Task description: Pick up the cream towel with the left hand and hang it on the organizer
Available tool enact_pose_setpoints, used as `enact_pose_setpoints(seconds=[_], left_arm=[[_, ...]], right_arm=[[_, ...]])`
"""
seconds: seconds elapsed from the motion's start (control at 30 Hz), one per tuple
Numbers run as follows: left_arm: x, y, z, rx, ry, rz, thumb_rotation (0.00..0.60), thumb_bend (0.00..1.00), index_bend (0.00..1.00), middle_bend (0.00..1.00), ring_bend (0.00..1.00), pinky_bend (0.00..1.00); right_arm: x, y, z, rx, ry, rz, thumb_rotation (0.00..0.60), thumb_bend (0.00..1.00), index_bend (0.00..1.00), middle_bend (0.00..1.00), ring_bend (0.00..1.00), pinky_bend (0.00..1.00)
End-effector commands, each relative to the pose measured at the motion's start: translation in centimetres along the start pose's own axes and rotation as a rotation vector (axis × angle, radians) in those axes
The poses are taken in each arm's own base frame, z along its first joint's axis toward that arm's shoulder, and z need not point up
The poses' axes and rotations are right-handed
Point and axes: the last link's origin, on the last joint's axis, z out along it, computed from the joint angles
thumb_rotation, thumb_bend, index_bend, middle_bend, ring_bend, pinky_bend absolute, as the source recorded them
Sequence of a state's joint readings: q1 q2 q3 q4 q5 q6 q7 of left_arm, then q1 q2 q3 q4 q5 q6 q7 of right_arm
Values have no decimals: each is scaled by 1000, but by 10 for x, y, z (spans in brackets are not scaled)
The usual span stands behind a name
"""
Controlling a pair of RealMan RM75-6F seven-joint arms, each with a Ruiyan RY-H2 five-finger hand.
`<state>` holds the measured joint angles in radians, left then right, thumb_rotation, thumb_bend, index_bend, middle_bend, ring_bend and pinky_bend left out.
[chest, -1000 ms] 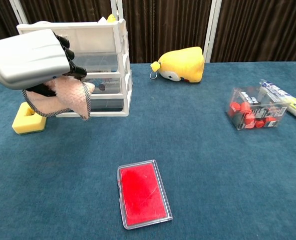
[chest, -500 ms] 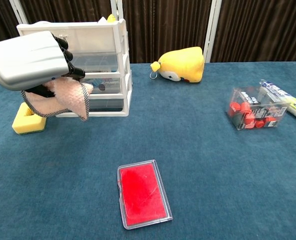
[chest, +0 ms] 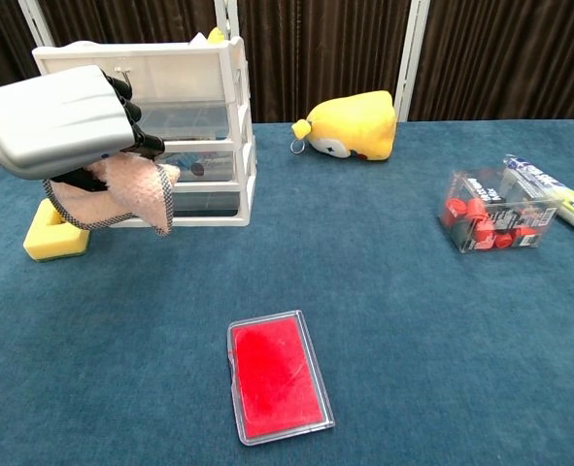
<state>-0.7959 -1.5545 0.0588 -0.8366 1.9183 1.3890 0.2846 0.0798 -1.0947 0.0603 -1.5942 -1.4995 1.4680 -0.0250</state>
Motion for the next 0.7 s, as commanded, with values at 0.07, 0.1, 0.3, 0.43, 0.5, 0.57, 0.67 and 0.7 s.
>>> enact_pose_setpoints(seconds=[0.07,0.1,0.3,0.43,0.5,0.57,0.67,0.7], left_arm=[[-1,0,1,10,1,-5,600,666,952,788,654,562],[-1,1,2,11,3,-6,600,667,952,788,655,562],[1,0,3,9,16,0,600,667,952,788,654,562],[0,-1,1,9,8,5,600,667,953,788,654,562],[-1,-1,1,9,4,4,600,666,952,788,654,563],[-1,-1,0,9,2,3,600,666,952,787,654,563],[-2,0,0,2,1,7,600,665,952,787,654,563],[-2,1,1,2,1,4,600,665,952,787,654,563]], right_arm=[[0,0,0,-1,2,-1,600,11,0,0,0,0],[0,0,0,0,3,-1,600,11,0,0,0,0],[0,0,0,0,3,0,600,11,0,0,0,0],[0,0,0,1,3,1,600,11,0,0,0,0],[0,0,0,1,4,1,600,11,0,0,0,0],[0,0,0,1,3,0,600,11,0,0,0,0],[0,0,0,3,3,0,600,11,0,0,0,0],[0,-1,0,3,3,0,600,12,0,0,0,0]])
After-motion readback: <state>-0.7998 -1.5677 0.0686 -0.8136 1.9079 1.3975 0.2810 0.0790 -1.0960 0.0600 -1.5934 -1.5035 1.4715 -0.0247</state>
